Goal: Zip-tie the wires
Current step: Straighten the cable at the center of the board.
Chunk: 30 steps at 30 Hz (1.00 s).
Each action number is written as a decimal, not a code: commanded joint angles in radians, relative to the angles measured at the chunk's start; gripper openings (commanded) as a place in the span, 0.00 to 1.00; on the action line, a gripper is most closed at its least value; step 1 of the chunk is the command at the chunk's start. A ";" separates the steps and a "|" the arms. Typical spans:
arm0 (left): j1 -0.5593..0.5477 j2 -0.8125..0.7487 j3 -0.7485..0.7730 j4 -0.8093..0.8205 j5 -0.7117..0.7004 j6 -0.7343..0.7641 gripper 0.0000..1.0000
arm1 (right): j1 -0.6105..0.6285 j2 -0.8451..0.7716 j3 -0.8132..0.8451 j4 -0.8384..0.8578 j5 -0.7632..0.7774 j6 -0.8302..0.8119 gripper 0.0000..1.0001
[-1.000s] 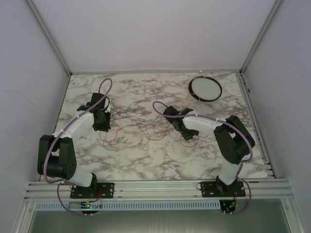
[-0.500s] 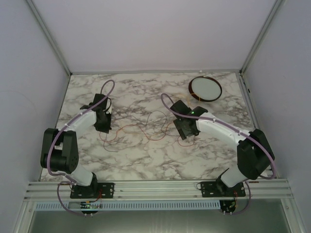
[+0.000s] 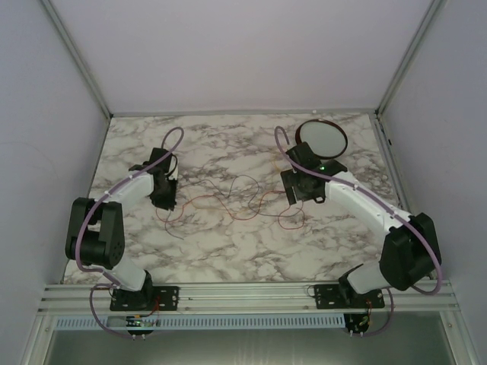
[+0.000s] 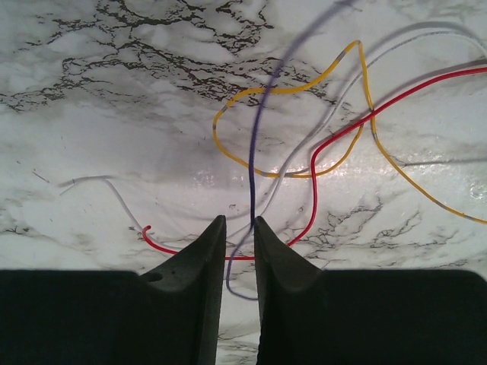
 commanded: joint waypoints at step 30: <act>-0.004 0.052 -0.029 0.008 -0.057 -0.020 0.13 | -0.185 0.255 -0.116 0.296 -0.091 0.015 0.00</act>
